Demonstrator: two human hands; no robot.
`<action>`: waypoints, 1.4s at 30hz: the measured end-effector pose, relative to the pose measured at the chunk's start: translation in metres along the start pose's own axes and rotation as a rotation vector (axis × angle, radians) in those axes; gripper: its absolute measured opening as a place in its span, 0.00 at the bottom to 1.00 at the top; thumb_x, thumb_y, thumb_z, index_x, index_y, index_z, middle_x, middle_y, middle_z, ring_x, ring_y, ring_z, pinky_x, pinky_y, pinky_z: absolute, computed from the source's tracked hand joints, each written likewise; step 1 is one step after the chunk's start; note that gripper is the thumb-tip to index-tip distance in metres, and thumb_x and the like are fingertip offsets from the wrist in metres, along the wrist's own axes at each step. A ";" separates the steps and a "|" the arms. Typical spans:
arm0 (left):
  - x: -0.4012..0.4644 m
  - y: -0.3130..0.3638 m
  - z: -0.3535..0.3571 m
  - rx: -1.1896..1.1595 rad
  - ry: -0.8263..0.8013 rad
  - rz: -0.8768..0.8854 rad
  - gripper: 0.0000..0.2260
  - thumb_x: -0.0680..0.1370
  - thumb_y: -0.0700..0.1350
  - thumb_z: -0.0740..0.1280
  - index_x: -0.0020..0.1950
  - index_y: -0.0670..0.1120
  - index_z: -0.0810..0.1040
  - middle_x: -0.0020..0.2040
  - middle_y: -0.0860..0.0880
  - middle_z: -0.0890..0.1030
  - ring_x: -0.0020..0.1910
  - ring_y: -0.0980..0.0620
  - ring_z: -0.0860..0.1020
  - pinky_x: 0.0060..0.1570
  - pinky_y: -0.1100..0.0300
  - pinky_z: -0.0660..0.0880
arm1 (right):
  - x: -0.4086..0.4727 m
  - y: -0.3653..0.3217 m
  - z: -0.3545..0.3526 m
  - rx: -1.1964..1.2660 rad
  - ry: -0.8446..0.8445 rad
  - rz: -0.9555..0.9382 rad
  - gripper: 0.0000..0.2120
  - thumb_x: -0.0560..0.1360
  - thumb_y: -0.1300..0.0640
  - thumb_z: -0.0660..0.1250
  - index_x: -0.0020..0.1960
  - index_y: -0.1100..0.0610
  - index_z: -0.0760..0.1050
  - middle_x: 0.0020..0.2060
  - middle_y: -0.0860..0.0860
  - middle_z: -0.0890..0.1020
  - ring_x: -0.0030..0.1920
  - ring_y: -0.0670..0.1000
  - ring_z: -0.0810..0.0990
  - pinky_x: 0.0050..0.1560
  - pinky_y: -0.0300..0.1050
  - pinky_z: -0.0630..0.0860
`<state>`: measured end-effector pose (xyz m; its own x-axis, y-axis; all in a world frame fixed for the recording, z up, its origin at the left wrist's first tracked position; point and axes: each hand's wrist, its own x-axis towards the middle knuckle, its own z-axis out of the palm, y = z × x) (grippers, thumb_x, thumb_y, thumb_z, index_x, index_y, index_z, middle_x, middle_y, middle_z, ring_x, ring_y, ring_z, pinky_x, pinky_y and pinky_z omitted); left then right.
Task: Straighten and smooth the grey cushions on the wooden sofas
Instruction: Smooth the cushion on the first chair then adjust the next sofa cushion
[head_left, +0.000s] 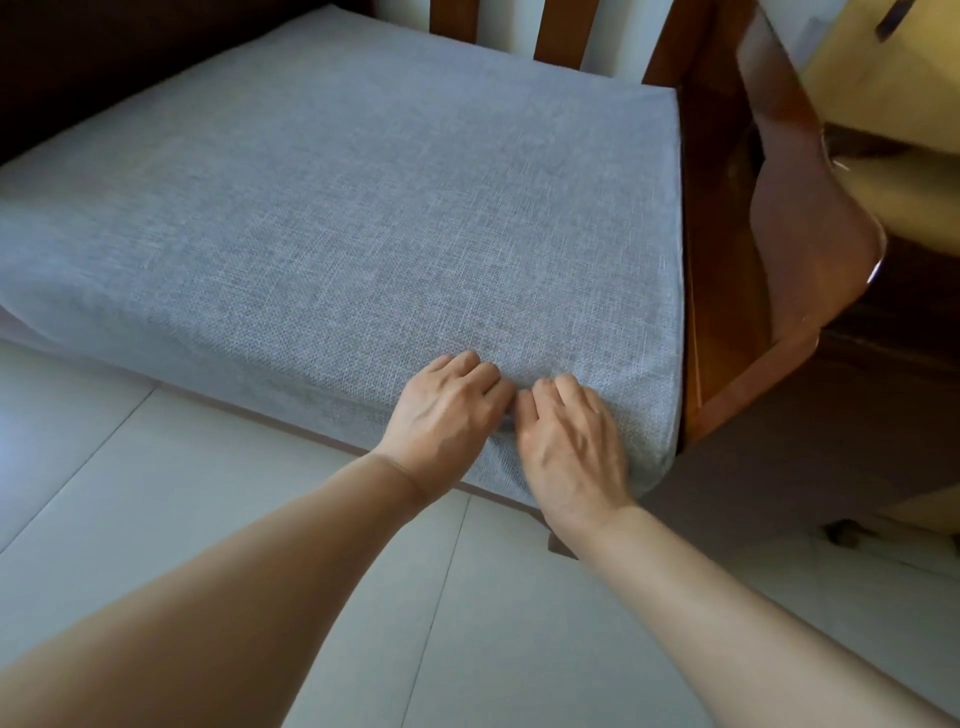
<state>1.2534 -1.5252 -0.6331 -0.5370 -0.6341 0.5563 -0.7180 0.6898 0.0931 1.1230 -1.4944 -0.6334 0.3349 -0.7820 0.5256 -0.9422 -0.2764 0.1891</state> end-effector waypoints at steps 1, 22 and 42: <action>0.000 0.000 -0.002 -0.005 -0.016 -0.018 0.11 0.70 0.37 0.55 0.30 0.44 0.74 0.28 0.48 0.73 0.28 0.47 0.73 0.28 0.62 0.65 | 0.001 0.000 0.000 0.013 -0.001 0.000 0.15 0.70 0.65 0.52 0.32 0.59 0.74 0.28 0.54 0.74 0.31 0.55 0.75 0.32 0.45 0.72; -0.005 0.023 -0.052 0.085 -0.508 -0.264 0.11 0.74 0.35 0.62 0.52 0.47 0.76 0.50 0.49 0.79 0.48 0.48 0.77 0.38 0.60 0.61 | -0.005 -0.010 -0.050 0.202 -0.241 0.028 0.09 0.56 0.68 0.57 0.29 0.62 0.74 0.22 0.56 0.72 0.20 0.58 0.73 0.22 0.38 0.58; -0.066 0.023 -0.079 0.100 -0.360 -0.124 0.13 0.61 0.33 0.78 0.34 0.42 0.74 0.32 0.46 0.73 0.32 0.45 0.75 0.23 0.69 0.49 | -0.049 -0.033 -0.075 0.030 -0.407 -0.104 0.05 0.64 0.67 0.68 0.34 0.60 0.73 0.29 0.55 0.73 0.27 0.55 0.76 0.19 0.39 0.64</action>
<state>1.3073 -1.4399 -0.6019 -0.5520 -0.8045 0.2191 -0.8170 0.5744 0.0508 1.1382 -1.4047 -0.6032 0.4057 -0.9043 0.1328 -0.9051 -0.3772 0.1963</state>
